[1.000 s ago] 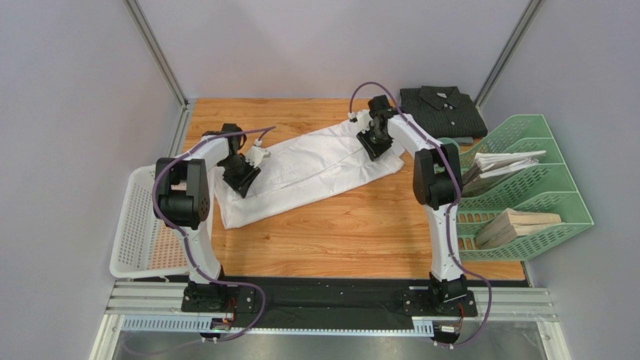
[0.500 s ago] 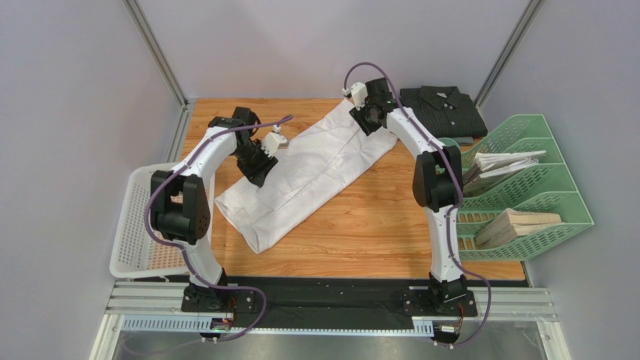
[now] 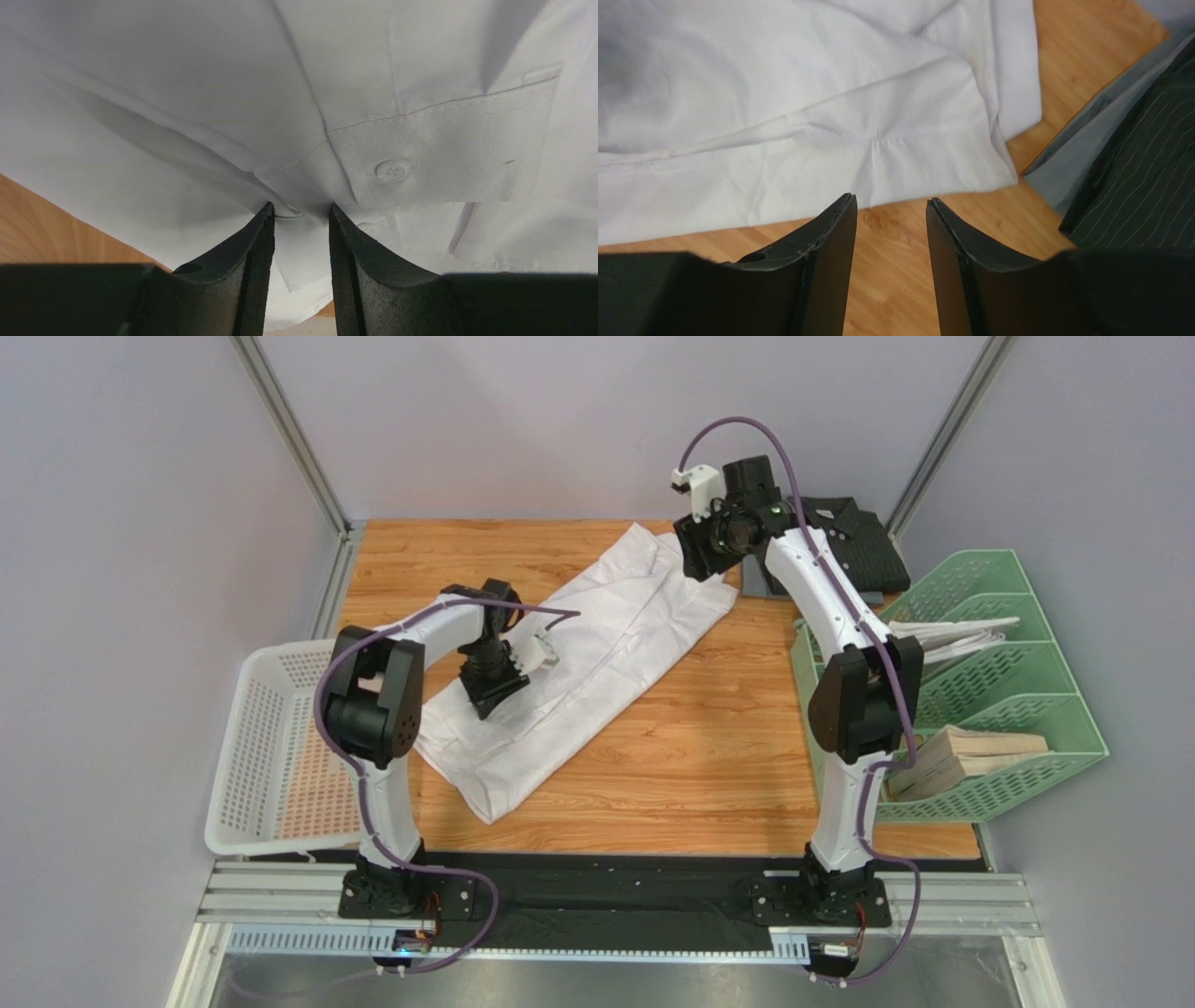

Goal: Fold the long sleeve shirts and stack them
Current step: Fold the shirt

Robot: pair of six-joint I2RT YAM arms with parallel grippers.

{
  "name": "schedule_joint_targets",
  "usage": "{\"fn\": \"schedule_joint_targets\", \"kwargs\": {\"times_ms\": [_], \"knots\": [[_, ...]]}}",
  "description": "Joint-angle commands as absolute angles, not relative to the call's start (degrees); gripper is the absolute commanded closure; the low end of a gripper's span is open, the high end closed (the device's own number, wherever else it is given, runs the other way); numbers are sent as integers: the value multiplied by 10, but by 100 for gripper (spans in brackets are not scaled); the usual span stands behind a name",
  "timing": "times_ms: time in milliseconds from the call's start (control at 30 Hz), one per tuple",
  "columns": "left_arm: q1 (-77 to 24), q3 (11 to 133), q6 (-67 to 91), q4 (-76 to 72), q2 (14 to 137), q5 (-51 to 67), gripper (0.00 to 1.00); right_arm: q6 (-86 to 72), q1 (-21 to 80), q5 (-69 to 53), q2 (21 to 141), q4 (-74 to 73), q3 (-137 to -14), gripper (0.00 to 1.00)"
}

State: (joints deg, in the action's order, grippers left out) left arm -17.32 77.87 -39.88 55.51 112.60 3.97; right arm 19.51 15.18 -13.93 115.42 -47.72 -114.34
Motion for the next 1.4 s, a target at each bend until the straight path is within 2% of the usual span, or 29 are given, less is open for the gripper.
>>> {"fn": "schedule_joint_targets", "kwargs": {"times_ms": [0,133,300,400,533,667,867,1000,1200,1267,1367], "knots": [[-249,724,-367,612,1118,65,61,173,117,-171,1162,-569,-1126,55],[-343,729,-289,642,1093,142,63,186,101,-163,1183,-594,-1125,56],[-469,796,-197,654,1098,252,64,188,99,-156,1229,-603,-1150,59],[-471,823,-158,627,1065,280,60,184,101,-150,1275,-604,-1181,62],[-436,796,-147,544,963,299,47,187,112,-128,1321,-593,-1201,64],[-372,769,-126,478,864,326,37,202,137,-79,1354,-566,-1205,67],[-250,759,-77,441,810,385,17,246,176,-1,1409,-527,-1223,72],[-194,736,-64,421,774,372,1,280,200,56,1454,-482,-1256,75],[-139,705,-50,388,730,309,1,336,230,107,1541,-359,-1376,77],[-134,686,-44,333,711,280,1,351,233,121,1552,-291,-1409,72],[-131,656,-78,267,687,274,1,365,232,135,1543,-268,-1442,71]]}}
